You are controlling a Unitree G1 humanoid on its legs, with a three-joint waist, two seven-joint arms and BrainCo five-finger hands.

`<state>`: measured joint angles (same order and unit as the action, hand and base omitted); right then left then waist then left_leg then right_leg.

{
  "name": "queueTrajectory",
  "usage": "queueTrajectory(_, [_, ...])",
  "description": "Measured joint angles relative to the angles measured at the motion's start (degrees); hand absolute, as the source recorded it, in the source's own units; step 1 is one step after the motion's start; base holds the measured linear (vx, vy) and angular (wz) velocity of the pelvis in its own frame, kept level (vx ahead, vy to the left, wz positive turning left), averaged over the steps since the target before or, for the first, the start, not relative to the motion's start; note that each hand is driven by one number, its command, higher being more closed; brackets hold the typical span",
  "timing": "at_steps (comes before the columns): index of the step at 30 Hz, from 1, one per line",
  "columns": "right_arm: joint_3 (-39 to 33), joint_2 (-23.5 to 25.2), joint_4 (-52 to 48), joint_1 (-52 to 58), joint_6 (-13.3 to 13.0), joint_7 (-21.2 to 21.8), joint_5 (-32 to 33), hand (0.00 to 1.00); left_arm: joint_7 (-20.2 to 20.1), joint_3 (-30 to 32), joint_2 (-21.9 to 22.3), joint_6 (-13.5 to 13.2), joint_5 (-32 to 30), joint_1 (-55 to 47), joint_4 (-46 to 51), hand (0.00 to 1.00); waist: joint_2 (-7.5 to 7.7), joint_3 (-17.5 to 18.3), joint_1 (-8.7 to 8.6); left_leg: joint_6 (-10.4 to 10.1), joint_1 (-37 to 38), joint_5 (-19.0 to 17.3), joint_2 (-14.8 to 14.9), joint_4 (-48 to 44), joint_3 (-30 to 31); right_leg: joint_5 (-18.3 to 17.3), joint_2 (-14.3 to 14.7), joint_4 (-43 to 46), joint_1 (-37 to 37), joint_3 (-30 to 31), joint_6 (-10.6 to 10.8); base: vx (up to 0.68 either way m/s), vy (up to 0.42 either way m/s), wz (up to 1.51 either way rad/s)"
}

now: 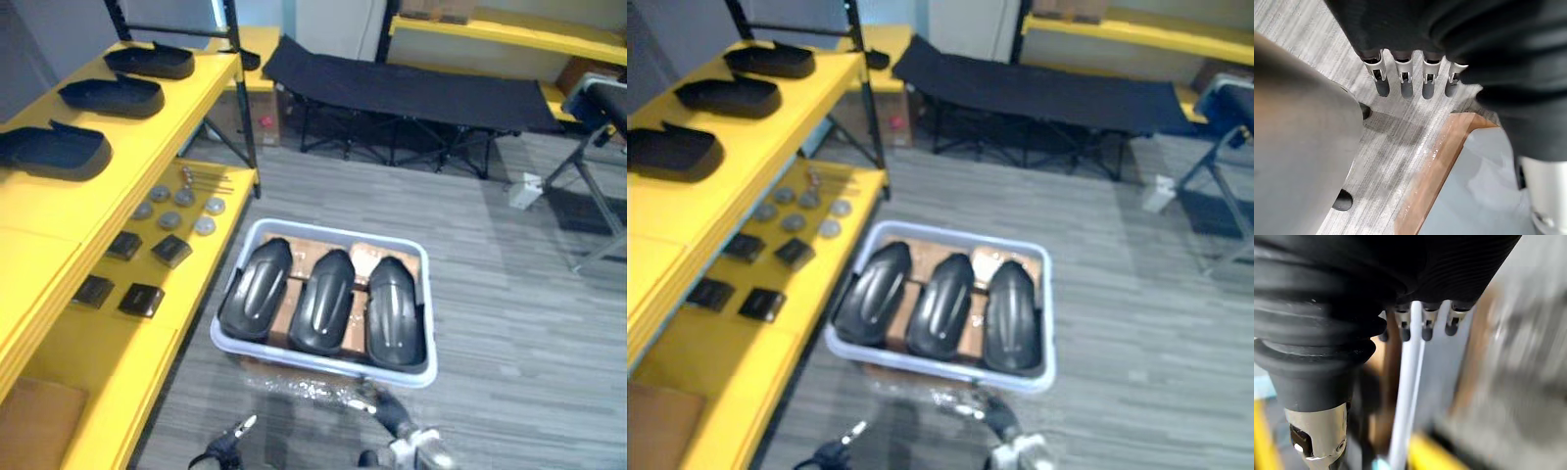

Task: Walk over and take plastic housings, then place them on the shelf

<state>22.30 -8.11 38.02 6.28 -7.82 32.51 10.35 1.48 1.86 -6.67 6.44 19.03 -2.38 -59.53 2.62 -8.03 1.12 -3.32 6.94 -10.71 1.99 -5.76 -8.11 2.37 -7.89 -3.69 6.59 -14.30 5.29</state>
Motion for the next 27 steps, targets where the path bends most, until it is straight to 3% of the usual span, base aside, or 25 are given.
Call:
queueTrajectory(4, [11.87,-4.50,-6.71,-2.64,6.32,11.84,4.14,0.00,-0.44,0.21,-0.13,-0.14,-1.98,0.02,0.03,0.00,0.26,0.24,0.11,0.00,0.06,0.00,0.42,-0.08,1.66,0.00,0.13,0.01,0.96,-1.71,0.00,0.00,-0.013,0.18])
queueTrajectory(6, [17.02,-6.65,-12.80,-5.48,10.20,17.45,9.55,0.00,-0.45,0.36,-0.28,-0.60,-2.28,0.11,0.20,0.00,0.91,0.64,1.30,0.00,-0.04,0.00,0.66,0.01,2.24,0.00,0.35,0.02,0.99,-2.09,0.00,-0.02,-0.017,0.10])
queueTrajectory(8, [19.73,-7.50,-17.54,-8.72,12.76,19.85,14.90,0.00,-0.45,0.41,-0.43,-0.67,-3.42,0.10,0.37,0.00,1.30,0.89,1.65,-0.01,-0.04,0.00,0.86,0.14,2.78,0.00,0.59,0.01,1.23,-2.84,0.00,-0.04,-0.025,0.12])
queueTrajectory(11, [21.24,-6.10,-22.06,-13.55,14.53,19.66,21.71,0.00,-0.61,1.77,-0.57,-0.74,-4.23,0.15,0.18,0.00,1.95,1.31,2.20,-0.02,-0.14,0.01,1.24,0.27,2.86,0.00,0.98,-0.03,1.13,-2.92,0.00,-0.06,-0.026,0.04])
queueTrajectory(14, [19.21,-3.72,-24.72,-17.74,13.17,13.68,27.63,0.00,-0.82,1.95,-0.47,-0.61,-6.15,0.76,-0.08,0.00,2.05,1.43,2.74,-0.02,-0.50,0.04,1.28,0.27,2.87,0.00,1.08,-0.30,1.00,-3.00,0.00,-0.08,-0.024,0.02])
queueTrajectory(17, [10.80,-0.95,-25.00,-19.03,8.92,4.63,28.86,0.00,-1.16,1.96,-0.17,-0.55,-8.37,1.27,-0.11,0.00,2.02,1.67,2.83,0.08,-1.15,0.71,1.18,0.35,2.86,0.29,1.06,-0.33,0.43,-3.00,0.20,-0.08,-0.018,0.03])
queueTrajectory(22, [-10.92,-0.30,-27.16,-18.39,1.71,-14.76,27.91,0.00,-1.26,1.61,0.24,-0.59,-8.26,1.23,0.06,0.00,1.16,1.65,1.68,0.18,-1.00,1.02,1.06,0.38,2.38,1.24,1.06,-0.33,0.25,-2.61,0.12,-0.07,0.002,-0.04])
queueTrajectory(27, [-28.19,-1.83,-27.31,-14.23,-3.54,-25.75,27.20,0.00,-1.27,0.83,0.34,-0.56,-9.19,0.07,1.13,0.00,-0.05,1.58,0.39,0.39,-0.26,1.39,0.83,1.46,-0.11,2.42,1.00,-0.73,-0.74,-0.13,0.22,-0.04,0.012,-0.25])
